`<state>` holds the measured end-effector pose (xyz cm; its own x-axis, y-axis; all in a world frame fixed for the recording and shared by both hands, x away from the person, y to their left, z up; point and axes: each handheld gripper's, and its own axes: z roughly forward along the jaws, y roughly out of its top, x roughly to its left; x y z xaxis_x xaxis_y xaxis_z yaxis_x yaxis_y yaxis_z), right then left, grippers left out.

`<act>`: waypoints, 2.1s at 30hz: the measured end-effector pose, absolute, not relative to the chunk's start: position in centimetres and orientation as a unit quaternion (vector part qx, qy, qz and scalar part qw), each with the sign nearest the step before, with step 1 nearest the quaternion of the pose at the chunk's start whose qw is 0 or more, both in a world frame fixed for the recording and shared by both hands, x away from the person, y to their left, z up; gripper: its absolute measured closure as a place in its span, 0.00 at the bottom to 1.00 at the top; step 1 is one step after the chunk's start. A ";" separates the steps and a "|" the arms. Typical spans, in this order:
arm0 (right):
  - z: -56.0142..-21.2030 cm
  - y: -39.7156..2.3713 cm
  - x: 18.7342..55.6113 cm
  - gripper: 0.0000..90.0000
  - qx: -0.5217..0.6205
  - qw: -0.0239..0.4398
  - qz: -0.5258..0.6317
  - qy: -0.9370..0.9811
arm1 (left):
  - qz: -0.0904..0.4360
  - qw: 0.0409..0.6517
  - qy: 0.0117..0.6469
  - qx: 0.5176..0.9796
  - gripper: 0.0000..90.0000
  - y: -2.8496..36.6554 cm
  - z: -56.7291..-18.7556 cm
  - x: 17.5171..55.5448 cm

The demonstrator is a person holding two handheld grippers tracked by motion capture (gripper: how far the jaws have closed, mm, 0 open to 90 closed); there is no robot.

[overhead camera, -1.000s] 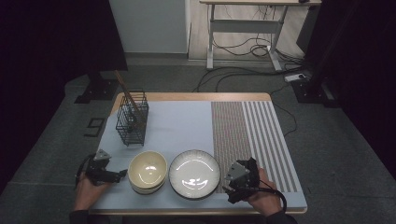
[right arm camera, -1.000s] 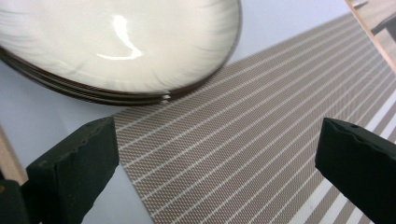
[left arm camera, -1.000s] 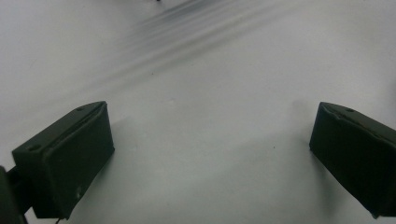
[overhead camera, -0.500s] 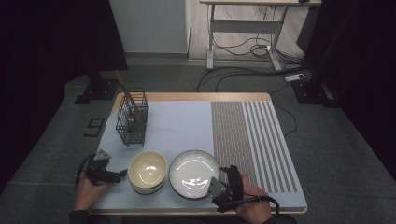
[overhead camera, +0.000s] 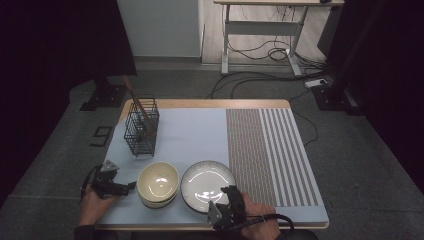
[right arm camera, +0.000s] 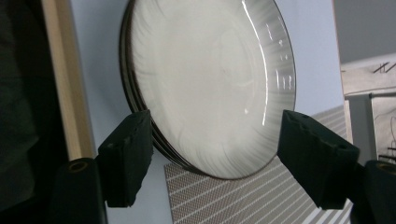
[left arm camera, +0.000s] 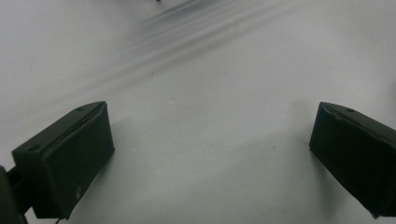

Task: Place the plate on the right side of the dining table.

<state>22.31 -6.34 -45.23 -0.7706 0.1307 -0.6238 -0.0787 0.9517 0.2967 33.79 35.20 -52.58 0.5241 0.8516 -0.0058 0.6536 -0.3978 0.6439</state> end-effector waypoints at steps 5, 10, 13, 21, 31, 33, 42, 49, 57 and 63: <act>-45.4 -5.1 21.8 0.37 -0.005 0.326 0.140 0.935 | 0.165 0.301 0.459 0.819 0.00 35.2 -52.6 33.8; -45.6 -4.3 21.8 0.44 -0.019 0.324 0.122 0.938 | 0.165 0.301 0.459 0.819 0.00 35.2 -52.6 33.8; -45.7 -4.0 21.7 0.48 -0.021 0.316 0.117 0.941 | 0.165 0.301 0.459 0.819 0.00 35.2 -52.6 33.8; -46.3 -2.9 21.7 0.60 -0.040 0.311 0.086 0.946 | 0.165 0.301 0.459 0.819 0.00 35.2 -52.6 33.8; -46.5 -2.3 21.6 0.73 -0.043 0.300 0.066 0.951 | 0.165 0.301 0.459 0.819 0.00 35.2 -52.6 33.8; -46.5 -2.2 21.7 0.74 -0.043 0.298 0.067 0.951 | 0.165 0.301 0.459 0.819 0.00 35.2 -52.6 33.8; -46.4 -2.0 21.8 0.82 -0.044 0.285 0.056 0.956 | 0.165 0.301 0.459 0.820 0.00 35.2 -52.6 33.8; -46.6 -1.8 22.0 0.88 -0.045 0.292 0.044 0.954 | 0.165 0.301 0.459 0.819 0.00 35.2 -52.6 33.8; -47.4 -2.1 23.2 0.89 -0.039 0.304 0.047 0.951 | 0.165 0.301 0.459 0.819 0.00 35.2 -52.6 33.8; -48.1 -1.7 23.8 0.85 -0.045 0.312 0.046 0.948 | 0.165 0.301 0.459 0.820 0.00 35.2 -52.6 33.8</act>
<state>23.82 -1.73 -48.07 -0.8009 -0.0557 -0.5962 -0.1134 0.9918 0.0597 33.81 35.20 -52.58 0.5242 0.8516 -0.0063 0.6535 -0.3975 0.6442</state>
